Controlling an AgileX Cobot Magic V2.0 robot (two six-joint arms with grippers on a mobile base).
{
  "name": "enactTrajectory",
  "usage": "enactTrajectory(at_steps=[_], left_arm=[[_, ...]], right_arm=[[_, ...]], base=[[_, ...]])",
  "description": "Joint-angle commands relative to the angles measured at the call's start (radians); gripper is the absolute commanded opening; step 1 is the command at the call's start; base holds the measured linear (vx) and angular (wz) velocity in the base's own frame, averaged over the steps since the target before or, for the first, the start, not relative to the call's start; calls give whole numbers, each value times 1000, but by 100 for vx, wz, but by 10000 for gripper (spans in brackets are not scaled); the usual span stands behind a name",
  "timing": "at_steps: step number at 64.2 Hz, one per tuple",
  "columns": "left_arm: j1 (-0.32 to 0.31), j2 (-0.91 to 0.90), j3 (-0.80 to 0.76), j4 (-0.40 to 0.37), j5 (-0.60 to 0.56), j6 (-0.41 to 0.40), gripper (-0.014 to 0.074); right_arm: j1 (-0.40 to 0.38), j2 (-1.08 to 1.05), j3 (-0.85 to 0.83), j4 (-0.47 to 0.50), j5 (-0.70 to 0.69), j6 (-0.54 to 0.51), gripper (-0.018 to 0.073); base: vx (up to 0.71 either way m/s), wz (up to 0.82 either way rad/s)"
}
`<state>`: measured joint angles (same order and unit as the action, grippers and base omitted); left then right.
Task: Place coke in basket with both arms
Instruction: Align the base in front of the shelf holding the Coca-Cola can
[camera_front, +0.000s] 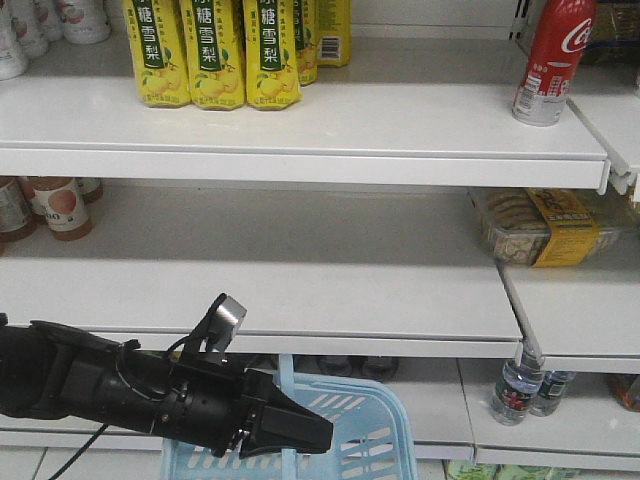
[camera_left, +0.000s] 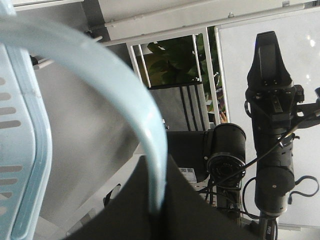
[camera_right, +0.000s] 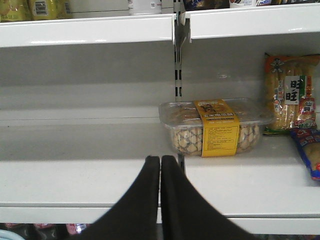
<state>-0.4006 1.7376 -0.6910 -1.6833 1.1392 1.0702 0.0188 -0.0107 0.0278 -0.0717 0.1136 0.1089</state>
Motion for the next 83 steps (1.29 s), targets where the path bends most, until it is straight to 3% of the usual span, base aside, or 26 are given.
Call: enactTrajectory(at_steps=[1,83], left_arm=[[-4,-51,-13,-102,99,2,-6],[-4,-51,-13,-102,99,2,-6]], right_arm=[[-5,-13,8,-5,-72,-6,-10],[-5,-13,8,-5,-72,-6,-10]], base=[[4,2],[4,0]])
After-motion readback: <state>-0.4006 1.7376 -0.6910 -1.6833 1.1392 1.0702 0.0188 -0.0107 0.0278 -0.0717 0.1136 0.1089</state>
